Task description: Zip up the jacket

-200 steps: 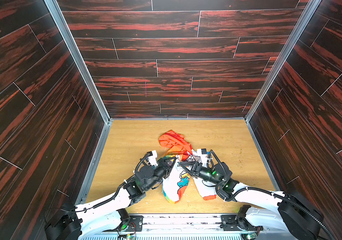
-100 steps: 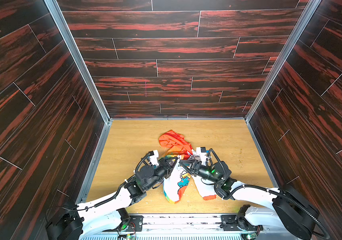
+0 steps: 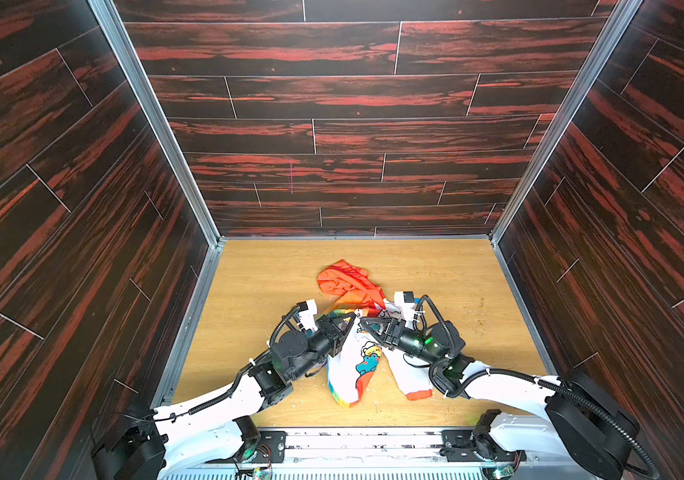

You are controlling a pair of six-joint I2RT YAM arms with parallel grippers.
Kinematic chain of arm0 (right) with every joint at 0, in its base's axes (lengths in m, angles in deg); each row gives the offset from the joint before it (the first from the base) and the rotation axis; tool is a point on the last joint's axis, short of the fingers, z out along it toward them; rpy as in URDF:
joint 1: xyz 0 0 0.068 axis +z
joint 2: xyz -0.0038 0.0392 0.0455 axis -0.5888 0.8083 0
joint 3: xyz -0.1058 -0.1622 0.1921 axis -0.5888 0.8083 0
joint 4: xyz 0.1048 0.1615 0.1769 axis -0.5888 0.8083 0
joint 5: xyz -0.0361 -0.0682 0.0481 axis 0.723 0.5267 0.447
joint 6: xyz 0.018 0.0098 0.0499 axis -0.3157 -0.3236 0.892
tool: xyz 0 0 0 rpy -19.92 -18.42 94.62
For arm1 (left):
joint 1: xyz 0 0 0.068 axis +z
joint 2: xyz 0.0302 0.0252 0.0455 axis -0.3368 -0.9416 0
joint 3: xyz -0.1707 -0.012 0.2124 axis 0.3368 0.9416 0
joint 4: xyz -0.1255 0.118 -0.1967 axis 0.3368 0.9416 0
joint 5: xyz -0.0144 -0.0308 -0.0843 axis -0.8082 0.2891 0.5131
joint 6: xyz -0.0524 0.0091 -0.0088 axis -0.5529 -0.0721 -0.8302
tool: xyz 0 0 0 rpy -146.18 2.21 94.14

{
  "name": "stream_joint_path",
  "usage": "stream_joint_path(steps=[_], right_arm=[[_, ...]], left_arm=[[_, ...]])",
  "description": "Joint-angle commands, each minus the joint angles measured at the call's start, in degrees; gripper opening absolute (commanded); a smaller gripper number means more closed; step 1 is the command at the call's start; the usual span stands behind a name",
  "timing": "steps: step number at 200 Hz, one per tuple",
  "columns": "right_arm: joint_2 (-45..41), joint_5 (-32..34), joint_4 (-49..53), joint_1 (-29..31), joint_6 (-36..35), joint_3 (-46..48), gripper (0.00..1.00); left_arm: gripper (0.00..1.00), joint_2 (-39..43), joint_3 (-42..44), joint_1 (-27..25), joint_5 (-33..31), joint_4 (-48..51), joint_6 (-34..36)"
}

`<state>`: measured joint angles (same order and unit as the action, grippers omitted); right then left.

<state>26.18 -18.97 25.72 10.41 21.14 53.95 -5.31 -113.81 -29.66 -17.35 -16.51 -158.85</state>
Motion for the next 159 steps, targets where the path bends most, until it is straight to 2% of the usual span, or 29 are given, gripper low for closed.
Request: stream_joint_path(steps=[1, 19, 53, 116, 159], right_arm=[[-1.64, -0.77, -1.44, -0.16, 1.05, 0.53, 0.18], [-2.01, -1.01, -1.25, -0.16, 1.24, 0.81, 0.22], [-2.66, -0.86, -1.14, -0.16, 1.67, 1.35, 0.22], [-3.54, -0.85, -0.45, -0.16, 1.64, 1.62, 0.16], [-4.09, -1.33, 0.2, -0.11, 2.24, 1.33, 0.06]], left_arm=[[0.0, 0.88, -0.43, 0.08, -1.1, -2.26, -0.15], [0.0, 0.93, -0.34, 0.04, -1.14, -2.19, -0.07], [0.0, 0.71, -0.16, 0.12, -1.41, -2.28, -0.02], [0.0, 0.27, 0.01, 0.07, -1.32, -2.54, -0.06], [0.0, 0.52, 0.01, 0.11, -1.07, -1.01, 0.78]])
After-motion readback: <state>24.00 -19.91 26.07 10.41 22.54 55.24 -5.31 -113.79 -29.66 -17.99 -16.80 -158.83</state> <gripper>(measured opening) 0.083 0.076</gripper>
